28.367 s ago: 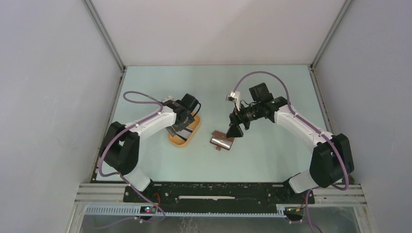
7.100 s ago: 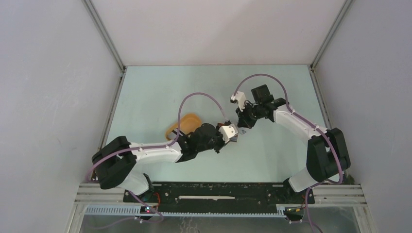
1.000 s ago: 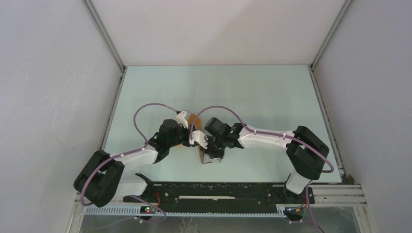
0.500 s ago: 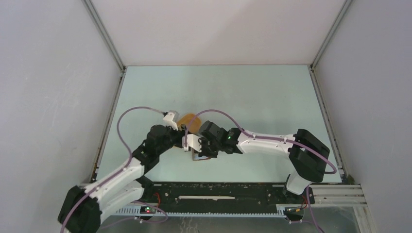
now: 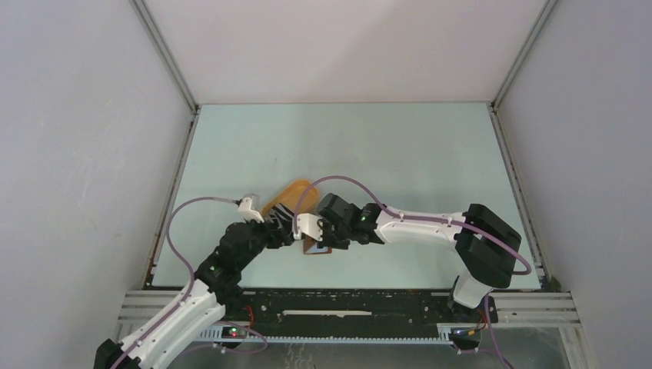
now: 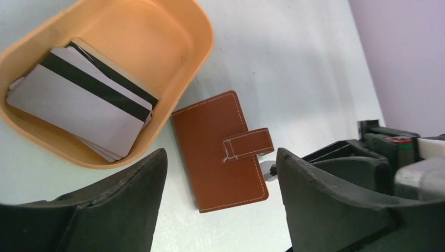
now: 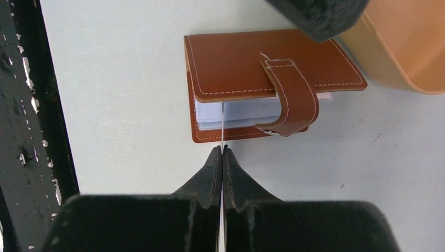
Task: Put the credit cards into the card holder
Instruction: Insert the credit card into the card holder.
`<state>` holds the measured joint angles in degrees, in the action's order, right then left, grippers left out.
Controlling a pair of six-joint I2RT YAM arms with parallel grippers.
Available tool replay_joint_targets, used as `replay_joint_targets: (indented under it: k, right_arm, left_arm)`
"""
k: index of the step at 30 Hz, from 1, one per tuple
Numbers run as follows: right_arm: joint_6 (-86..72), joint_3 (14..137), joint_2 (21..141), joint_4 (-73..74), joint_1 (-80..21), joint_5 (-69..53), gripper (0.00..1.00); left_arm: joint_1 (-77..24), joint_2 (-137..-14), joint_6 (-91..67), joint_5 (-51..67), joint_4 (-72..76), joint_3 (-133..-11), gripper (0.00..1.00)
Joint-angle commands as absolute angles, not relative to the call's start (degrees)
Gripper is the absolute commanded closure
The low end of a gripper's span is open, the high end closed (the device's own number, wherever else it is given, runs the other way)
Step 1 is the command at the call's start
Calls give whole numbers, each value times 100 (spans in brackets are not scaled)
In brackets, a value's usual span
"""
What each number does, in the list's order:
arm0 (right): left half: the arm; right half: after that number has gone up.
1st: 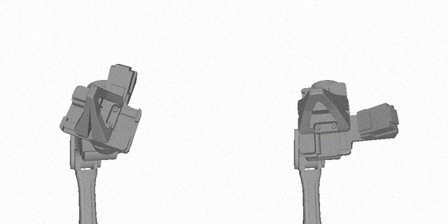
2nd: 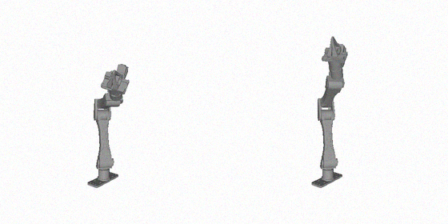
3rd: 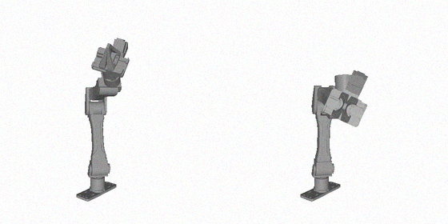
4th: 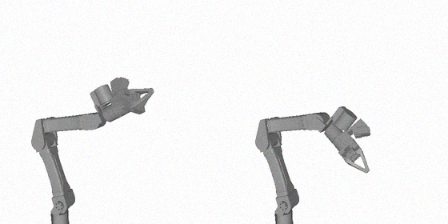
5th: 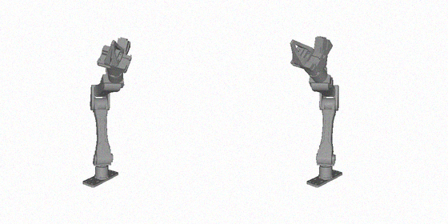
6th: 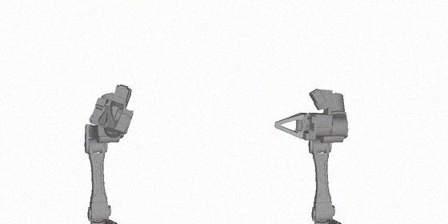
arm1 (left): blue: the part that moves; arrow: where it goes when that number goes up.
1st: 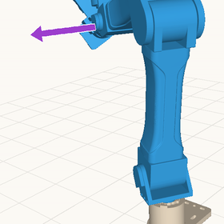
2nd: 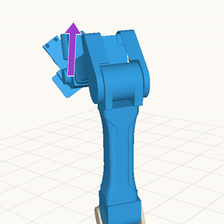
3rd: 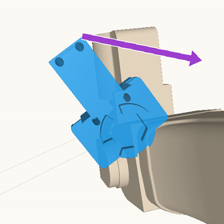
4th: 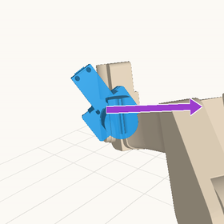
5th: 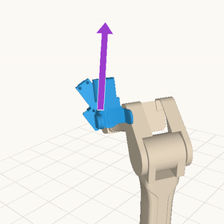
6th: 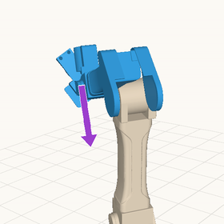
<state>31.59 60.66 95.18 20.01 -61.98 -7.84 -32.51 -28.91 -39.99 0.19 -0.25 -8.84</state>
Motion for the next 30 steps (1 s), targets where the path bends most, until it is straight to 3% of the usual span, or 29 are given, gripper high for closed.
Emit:
replay_joint_targets:
  k: [1,14,24,30]
  right_arm:
    - [3077,6079,9523,1901,-6058,-978,100]
    - [2335,6611,9772,2180,-5364,-2318,100]
    - [1857,7073,10149,2393,-5098,-3117,100]
    - [1715,7197,10294,2459,-4985,-3340,100]
  left_arm:
    - [-3274,-2254,-4322,-361,-102,-622,15]
    - [-3534,-2272,-4177,38,299,-216,12]
    - [-5172,-2839,-3547,-1807,996,-170,12]
    - [-5641,-3427,-3751,-2672,1102,-286,10]
